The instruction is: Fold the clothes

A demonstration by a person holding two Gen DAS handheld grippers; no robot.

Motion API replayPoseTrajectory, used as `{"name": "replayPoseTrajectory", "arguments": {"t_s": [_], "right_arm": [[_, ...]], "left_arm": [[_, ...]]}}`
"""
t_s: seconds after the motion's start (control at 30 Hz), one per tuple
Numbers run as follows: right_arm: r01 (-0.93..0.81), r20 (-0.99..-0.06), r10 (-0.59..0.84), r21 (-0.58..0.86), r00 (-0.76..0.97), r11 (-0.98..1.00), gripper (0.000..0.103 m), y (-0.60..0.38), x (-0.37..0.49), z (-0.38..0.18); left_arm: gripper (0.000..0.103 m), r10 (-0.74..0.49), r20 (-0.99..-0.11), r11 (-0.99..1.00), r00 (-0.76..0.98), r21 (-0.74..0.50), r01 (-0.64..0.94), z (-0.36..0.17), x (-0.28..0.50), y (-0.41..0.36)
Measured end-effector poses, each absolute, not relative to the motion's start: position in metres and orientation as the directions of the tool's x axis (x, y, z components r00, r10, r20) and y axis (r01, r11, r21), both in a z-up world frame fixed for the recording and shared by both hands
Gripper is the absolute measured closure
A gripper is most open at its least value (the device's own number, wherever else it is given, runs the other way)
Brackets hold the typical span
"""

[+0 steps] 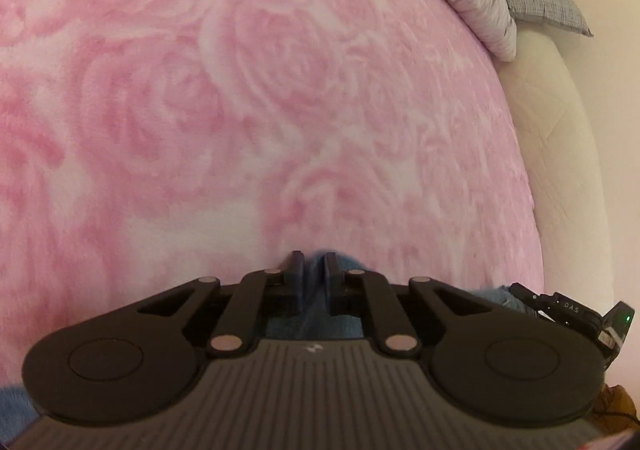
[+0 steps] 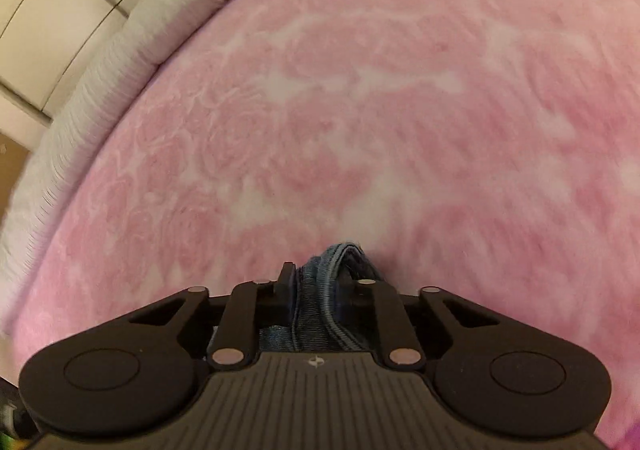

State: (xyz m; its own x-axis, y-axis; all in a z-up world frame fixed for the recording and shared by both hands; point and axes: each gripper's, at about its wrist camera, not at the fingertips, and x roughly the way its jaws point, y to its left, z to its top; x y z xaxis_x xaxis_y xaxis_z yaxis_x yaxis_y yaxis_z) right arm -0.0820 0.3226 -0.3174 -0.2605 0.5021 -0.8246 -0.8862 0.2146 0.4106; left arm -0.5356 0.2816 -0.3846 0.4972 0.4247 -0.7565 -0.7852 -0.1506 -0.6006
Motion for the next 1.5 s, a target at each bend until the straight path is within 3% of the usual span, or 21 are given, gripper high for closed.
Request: {"name": "replayPoseTrajectory", "arguments": {"t_s": [0.07,0.17,0.33,0.57,0.77,0.93,1.23,1.5], "right_arm": [[-0.902,-0.84,0.504,0.36,-0.201,0.239,0.07,0.332,-0.086,-0.308],[-0.938,-0.826,0.561,0.241,-0.064,0.248,0.058,0.327,-0.084,-0.282],[-0.956,-0.809,0.578,0.242,-0.105,0.164,0.058,0.274,-0.108,-0.255],[-0.967,-0.885,0.436,0.234,-0.167,0.105,0.058,0.179,-0.194,-0.288],[-0.996,-0.894,0.448,0.025,0.016,0.086,0.057,0.128,-0.251,-0.309],[-0.991,-0.859,0.513,0.079,-0.013,0.107,0.056,0.102,-0.271,-0.281],[-0.995,-0.802,0.59,0.09,-0.097,-0.041,0.049,0.087,-0.303,-0.298],[-0.984,-0.684,0.72,-0.017,-0.117,-0.177,0.039,0.058,-0.289,-0.34]], "left_arm": [[0.084,0.479,-0.771,-0.131,0.419,-0.534,-0.835,-0.362,-0.547,0.281],[0.084,0.523,-0.774,-0.105,0.356,-0.473,-0.874,-0.328,-0.574,0.268],[0.084,0.455,-0.781,-0.018,0.427,-0.487,-0.873,-0.293,-0.6,0.207],[0.082,0.326,-0.831,-0.05,0.452,-0.492,-0.869,-0.338,-0.633,0.111],[0.089,0.434,-0.856,-0.092,0.281,-0.353,-0.931,-0.336,-0.72,0.037],[0.092,0.511,-0.847,-0.218,0.149,-0.295,-0.93,-0.318,-0.793,-0.009],[0.081,0.687,-0.698,-0.119,0.204,-0.385,-0.915,-0.321,-0.724,-0.023],[0.078,0.758,-0.633,-0.043,0.16,-0.293,-0.955,-0.363,-0.698,-0.035]]}}
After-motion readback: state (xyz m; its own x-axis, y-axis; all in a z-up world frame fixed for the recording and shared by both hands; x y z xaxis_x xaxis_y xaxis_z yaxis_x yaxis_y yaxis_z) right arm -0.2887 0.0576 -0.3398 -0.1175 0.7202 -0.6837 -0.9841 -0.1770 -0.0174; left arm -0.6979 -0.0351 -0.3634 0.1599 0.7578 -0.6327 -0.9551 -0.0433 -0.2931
